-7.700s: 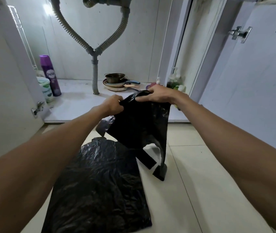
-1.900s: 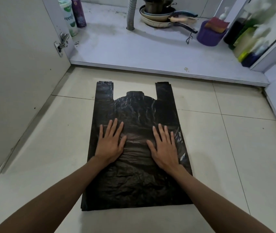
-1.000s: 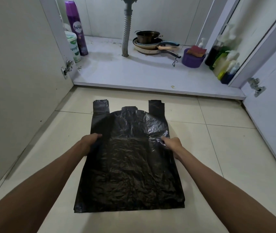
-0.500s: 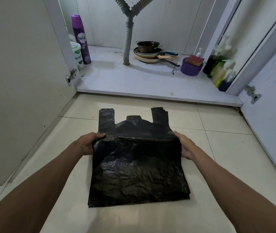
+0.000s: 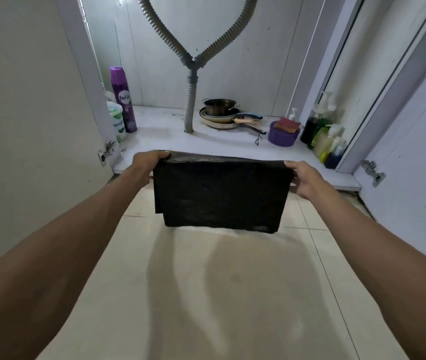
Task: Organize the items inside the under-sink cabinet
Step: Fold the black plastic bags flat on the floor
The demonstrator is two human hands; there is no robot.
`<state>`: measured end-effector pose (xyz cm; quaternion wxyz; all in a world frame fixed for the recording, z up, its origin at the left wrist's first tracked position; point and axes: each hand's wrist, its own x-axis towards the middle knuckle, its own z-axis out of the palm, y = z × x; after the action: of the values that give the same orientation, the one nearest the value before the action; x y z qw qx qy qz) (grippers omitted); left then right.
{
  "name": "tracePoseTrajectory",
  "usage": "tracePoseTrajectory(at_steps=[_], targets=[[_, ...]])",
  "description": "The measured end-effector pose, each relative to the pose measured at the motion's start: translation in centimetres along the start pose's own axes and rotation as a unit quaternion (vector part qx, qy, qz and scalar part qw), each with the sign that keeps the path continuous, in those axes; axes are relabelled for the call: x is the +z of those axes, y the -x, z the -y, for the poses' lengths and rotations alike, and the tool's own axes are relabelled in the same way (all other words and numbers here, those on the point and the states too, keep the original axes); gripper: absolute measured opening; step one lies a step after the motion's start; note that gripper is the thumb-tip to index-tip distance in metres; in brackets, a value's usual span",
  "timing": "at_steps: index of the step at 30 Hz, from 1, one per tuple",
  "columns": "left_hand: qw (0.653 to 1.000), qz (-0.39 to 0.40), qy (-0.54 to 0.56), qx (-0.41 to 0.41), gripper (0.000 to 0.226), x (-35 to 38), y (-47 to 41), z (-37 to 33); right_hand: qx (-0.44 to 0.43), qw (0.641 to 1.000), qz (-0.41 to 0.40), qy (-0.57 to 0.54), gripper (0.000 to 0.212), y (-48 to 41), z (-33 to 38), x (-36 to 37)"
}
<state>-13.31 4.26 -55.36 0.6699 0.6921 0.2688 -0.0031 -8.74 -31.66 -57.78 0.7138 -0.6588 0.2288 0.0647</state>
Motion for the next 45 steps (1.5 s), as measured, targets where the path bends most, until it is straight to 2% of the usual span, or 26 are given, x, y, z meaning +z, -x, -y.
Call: tracePoseTrajectory(at_steps=[2,4,6,9,12,15,18,20,24,27,30,35,39,43,45], targets=[[0.999,-0.012,0.020,0.042,0.043,0.9,-0.4,-2.1,-0.030,0.999,-0.024,-0.027,0.026,-0.4,1.8,0.3],[0.997,-0.028,0.042,0.065,0.038,1.6,-0.6,-3.1,-0.042,0.997,-0.055,-0.033,0.036,-0.6,2.4,0.5],[0.996,-0.042,0.053,0.065,0.040,2.0,-0.6,-2.9,-0.033,0.995,-0.090,0.003,0.054,-0.7,1.7,0.3],[0.996,-0.061,0.020,0.054,0.041,2.3,-0.5,-0.2,-0.002,0.993,-0.089,0.078,0.061,-0.3,-1.3,-0.5],[0.996,-0.064,-0.057,0.027,0.030,2.2,-0.2,4.9,0.071,0.982,-0.046,0.169,0.057,0.3,-6.1,-2.0],[0.988,-0.021,-0.149,-0.047,0.028,1.7,0.5,10.6,0.143,0.958,-0.035,0.247,0.042,1.2,-10.3,-3.3],[0.960,0.062,-0.250,-0.108,0.022,1.0,0.8,15.7,0.184,0.918,-0.010,0.350,0.029,2.3,-13.3,-4.5],[0.941,0.087,-0.301,-0.127,0.017,0.8,1.2,17.8,0.209,0.899,0.015,0.385,0.026,2.7,-14.7,-5.3],[0.927,0.097,-0.334,-0.142,0.024,0.3,2.2,19.4,0.261,0.882,0.077,0.385,0.029,3.5,-16.2,-6.3],[0.929,0.090,-0.317,-0.167,0.032,-0.4,1.8,20.5,0.252,0.887,0.082,0.377,0.028,3.6,-17.2,-6.9],[0.928,0.090,-0.331,-0.145,0.030,-0.9,1.7,20.8,0.247,0.895,0.108,0.356,0.030,3.4,-17.7,-7.6],[0.913,0.094,-0.383,-0.105,0.039,-0.7,1.7,21.4,0.226,0.899,0.146,0.346,0.056,3.8,-18.2,-8.8],[0.922,0.076,-0.371,-0.083,0.040,-0.5,1.7,21.8,0.213,0.886,0.176,0.372,0.073,4.4,-18.2,-9.7],[0.926,0.073,-0.362,-0.082,0.035,-0.6,1.6,22.0,0.233,0.852,0.193,0.426,0.057,4.7,-18.8,-10.5],[0.930,0.072,-0.351,-0.083,0.037,-0.6,1.3,22.2,0.248,0.842,0.192,0.438,0.058,5.0,-18.8,-10.5]])
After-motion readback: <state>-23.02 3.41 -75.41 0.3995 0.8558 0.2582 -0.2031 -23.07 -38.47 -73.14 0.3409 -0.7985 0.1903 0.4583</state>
